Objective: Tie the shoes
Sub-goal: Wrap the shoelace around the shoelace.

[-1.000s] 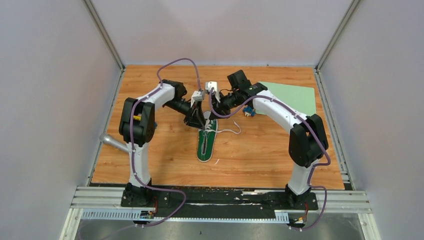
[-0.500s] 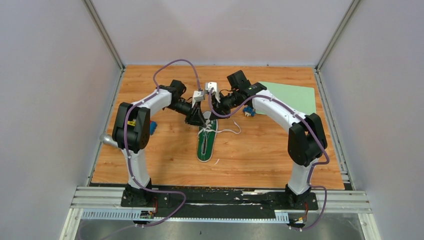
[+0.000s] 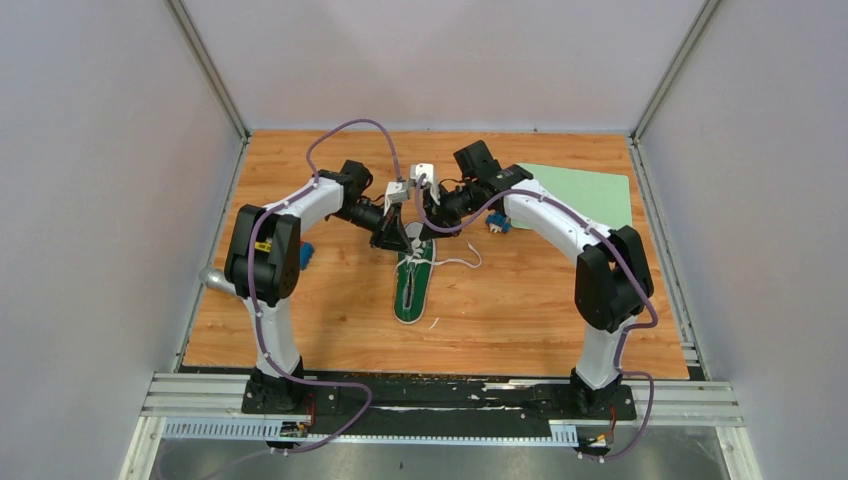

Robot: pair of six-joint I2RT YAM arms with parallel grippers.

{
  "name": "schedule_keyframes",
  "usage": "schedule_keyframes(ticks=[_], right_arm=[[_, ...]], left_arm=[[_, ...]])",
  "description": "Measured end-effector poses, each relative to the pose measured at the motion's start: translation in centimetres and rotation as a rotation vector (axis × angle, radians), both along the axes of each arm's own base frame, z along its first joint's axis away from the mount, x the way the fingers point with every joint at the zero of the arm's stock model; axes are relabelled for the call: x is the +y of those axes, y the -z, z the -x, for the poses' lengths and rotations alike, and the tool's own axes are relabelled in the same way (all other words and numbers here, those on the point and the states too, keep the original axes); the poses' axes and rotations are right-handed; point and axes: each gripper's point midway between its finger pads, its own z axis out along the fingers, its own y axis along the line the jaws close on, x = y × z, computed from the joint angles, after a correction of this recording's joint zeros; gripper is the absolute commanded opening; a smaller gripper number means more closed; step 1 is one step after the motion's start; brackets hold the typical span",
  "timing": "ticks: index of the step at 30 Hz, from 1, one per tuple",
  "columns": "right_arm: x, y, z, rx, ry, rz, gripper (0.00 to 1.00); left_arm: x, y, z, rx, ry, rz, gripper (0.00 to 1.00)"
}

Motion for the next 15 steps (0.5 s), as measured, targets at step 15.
schedule_keyframes(ticks=[15], right_arm=[[-8.8,8.6,-4.7,0.303,0.527,0.277,0.31]], left_arm=[[0.1,3.2,0.8,0.186,-0.187,-0.144,0.00]])
